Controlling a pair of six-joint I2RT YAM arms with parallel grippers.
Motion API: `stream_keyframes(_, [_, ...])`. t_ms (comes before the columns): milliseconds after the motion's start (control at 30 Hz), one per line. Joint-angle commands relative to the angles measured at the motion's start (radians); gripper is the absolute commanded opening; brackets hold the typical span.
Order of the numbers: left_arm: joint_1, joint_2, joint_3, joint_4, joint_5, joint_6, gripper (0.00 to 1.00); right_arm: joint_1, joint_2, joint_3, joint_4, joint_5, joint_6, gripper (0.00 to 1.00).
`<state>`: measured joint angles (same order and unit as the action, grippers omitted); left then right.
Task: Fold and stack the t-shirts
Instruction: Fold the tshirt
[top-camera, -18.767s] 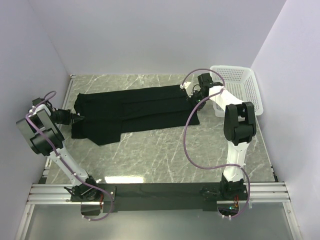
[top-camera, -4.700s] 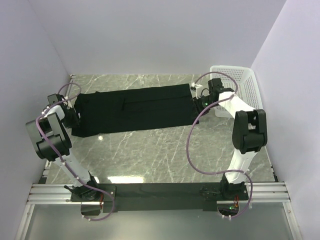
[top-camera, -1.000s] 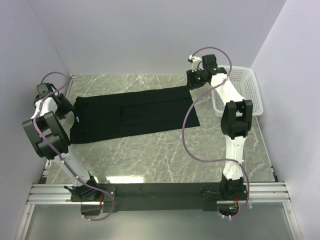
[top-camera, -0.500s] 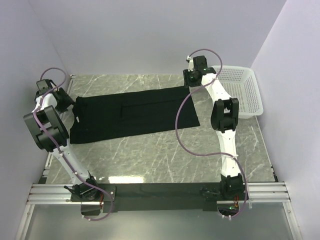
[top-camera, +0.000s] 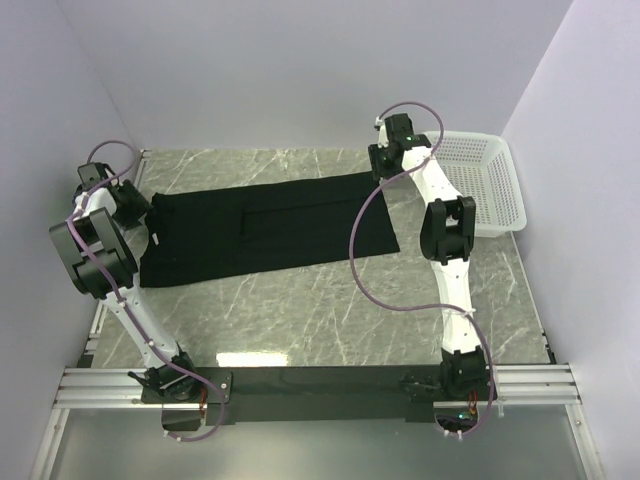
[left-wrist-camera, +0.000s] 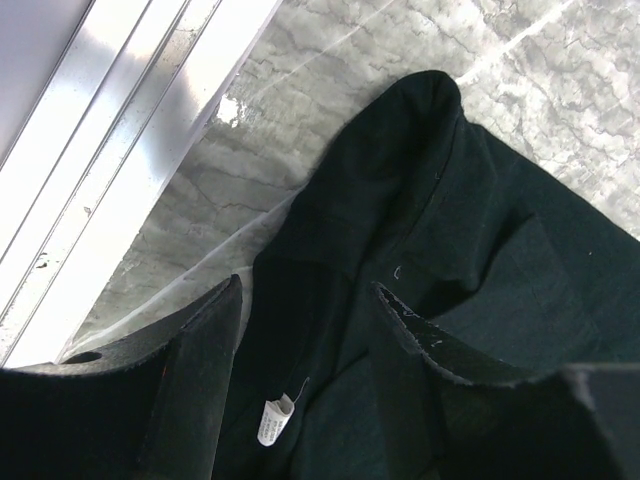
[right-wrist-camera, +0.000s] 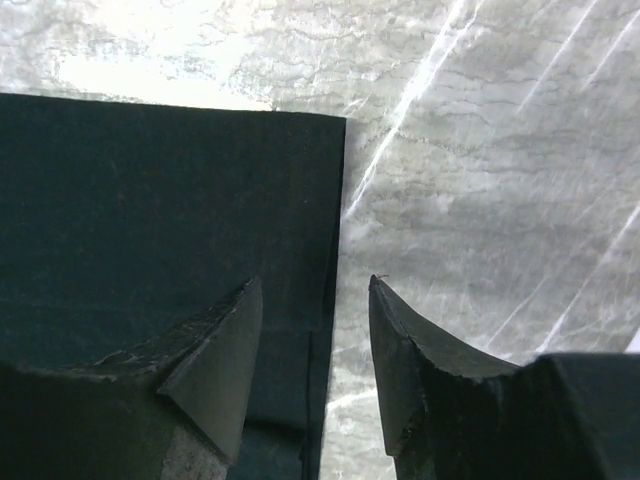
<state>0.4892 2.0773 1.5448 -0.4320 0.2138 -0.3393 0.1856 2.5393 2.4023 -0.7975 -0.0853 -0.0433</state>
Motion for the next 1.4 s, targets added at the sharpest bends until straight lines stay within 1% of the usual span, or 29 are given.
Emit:
stream_keyframes(0, [-0.001, 0.0, 0.04, 0.003, 0.024, -0.013, 0.58, 0.006, 0.033, 0.058, -0.032, 0.013, -0.01, 0.55])
stream_keyframes(200, [-0.001, 0.004, 0.046, -0.004, 0.038, -0.007, 0.57, 0.002, 0.076, 0.069, -0.074, -0.008, -0.02, 0.55])
stream_keyframes(333, [-0.001, 0.012, 0.057, -0.014, 0.039, 0.0, 0.58, -0.014, 0.082, 0.081, -0.069, -0.028, -0.012, 0.54])
stream_keyframes(533, [-0.001, 0.032, 0.08, -0.01, 0.053, -0.013, 0.58, -0.014, 0.087, 0.081, -0.075, -0.047, -0.021, 0.45])
stream_keyframes(600, [0.0, 0.033, 0.084, 0.004, 0.061, -0.027, 0.58, -0.014, 0.081, 0.075, -0.071, -0.053, -0.021, 0.4])
stream_keyframes(633, [0.002, 0.032, 0.087, 0.007, 0.068, -0.032, 0.58, -0.015, 0.079, 0.069, -0.074, -0.068, -0.023, 0.36])
stream_keyframes(733, [0.002, 0.036, 0.098, 0.024, 0.087, -0.044, 0.58, -0.015, 0.073, 0.058, -0.081, -0.085, -0.024, 0.3])
stream_keyframes(900, [0.0, 0.078, 0.175, -0.01, 0.078, -0.037, 0.57, -0.017, 0.075, 0.057, -0.085, -0.093, -0.026, 0.29])
stream_keyframes(1000, [0.002, 0.116, 0.215, -0.024, 0.053, -0.03, 0.57, -0.017, 0.075, 0.058, -0.085, -0.093, -0.026, 0.26])
stream_keyframes(1033, [0.002, 0.122, 0.222, -0.022, 0.053, -0.027, 0.57, -0.015, 0.076, 0.06, -0.086, -0.093, -0.026, 0.23])
stream_keyframes(1067, [0.0, 0.128, 0.233, -0.019, 0.053, -0.027, 0.56, -0.017, 0.079, 0.061, -0.091, -0.094, -0.026, 0.22])
stream_keyframes(1267, [-0.017, 0.205, 0.311, -0.063, 0.044, -0.013, 0.51, -0.015, 0.079, 0.064, -0.091, -0.097, -0.027, 0.2])
stream_keyframes(1367, [-0.026, 0.225, 0.333, -0.076, 0.035, -0.017, 0.43, -0.017, 0.082, 0.072, -0.095, -0.097, -0.027, 0.19])
